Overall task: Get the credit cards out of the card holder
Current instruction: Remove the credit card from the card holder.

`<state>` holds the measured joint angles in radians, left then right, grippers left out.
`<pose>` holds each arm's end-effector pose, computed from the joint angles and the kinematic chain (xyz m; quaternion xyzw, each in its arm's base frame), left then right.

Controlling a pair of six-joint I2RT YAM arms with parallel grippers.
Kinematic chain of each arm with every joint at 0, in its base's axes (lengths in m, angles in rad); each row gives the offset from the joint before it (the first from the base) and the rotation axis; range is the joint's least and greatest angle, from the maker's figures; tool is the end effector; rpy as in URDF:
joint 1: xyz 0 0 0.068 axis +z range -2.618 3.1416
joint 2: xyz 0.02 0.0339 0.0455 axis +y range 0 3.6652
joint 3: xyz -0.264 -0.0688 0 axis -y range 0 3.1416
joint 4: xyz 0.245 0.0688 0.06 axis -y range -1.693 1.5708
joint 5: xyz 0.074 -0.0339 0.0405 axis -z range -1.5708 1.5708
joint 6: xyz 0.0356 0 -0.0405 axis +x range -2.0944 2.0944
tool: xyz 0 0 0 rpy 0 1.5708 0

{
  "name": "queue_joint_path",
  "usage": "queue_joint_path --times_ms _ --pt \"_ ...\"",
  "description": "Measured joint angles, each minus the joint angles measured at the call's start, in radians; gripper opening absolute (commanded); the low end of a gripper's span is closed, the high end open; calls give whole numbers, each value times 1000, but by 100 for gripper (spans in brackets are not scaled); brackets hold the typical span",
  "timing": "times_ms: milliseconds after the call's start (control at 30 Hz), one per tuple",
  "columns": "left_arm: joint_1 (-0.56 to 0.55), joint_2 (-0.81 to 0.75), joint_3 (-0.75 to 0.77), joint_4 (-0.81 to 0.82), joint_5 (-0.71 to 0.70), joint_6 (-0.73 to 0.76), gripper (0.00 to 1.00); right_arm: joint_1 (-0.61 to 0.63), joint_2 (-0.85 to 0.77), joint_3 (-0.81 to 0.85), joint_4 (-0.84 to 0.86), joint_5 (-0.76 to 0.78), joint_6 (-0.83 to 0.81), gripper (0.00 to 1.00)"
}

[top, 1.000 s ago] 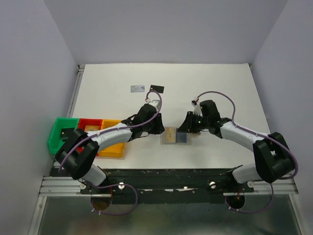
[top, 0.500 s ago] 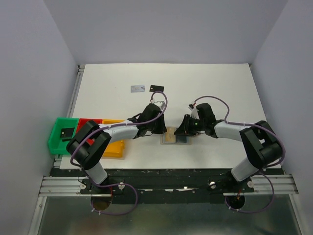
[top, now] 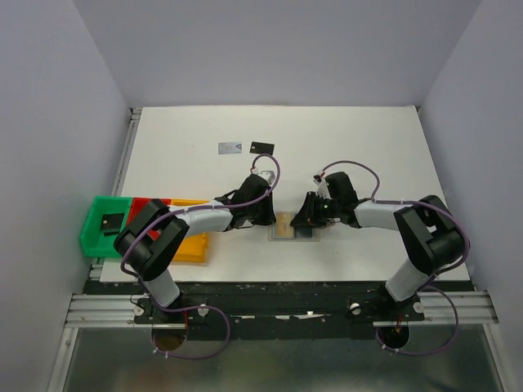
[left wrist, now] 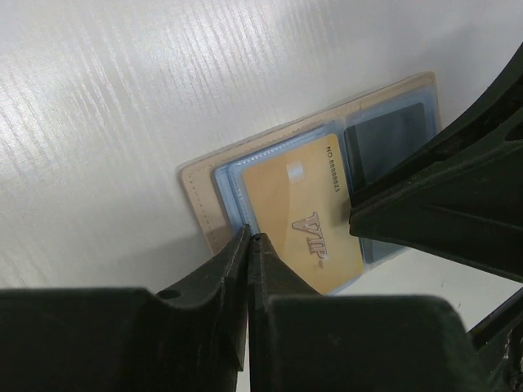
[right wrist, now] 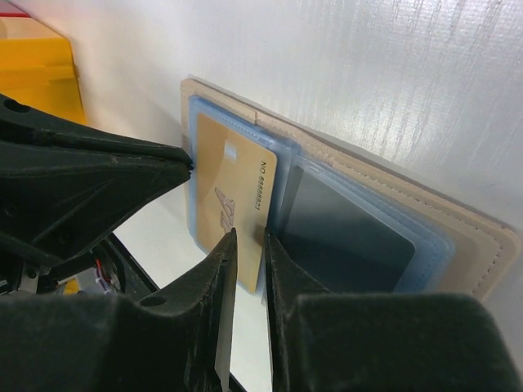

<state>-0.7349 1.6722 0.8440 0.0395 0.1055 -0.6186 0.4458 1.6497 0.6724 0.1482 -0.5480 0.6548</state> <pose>0.2451 -0.2265 0.1586 0.0737 0.9205 -0.2764 0.2662 0.2610 0.1453 0.1302 -0.0039 0.9026 0.3974 0.1655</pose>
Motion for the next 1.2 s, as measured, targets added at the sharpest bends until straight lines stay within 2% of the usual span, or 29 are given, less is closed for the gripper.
queue_joint_path --times_ms 400,800,967,1200 --pt "0 22 14 -10 -8 -13 12 0 12 0 -1 1 -3 29" --pt "0 24 16 -11 -10 -20 10 0 28 0 18 -9 4 12" --pt "0 24 16 -11 -14 -22 9 0 28 0 22 -10 6 1" --pt "1 24 16 -11 -16 -27 0 0 17 -8 23 -9 7 0"
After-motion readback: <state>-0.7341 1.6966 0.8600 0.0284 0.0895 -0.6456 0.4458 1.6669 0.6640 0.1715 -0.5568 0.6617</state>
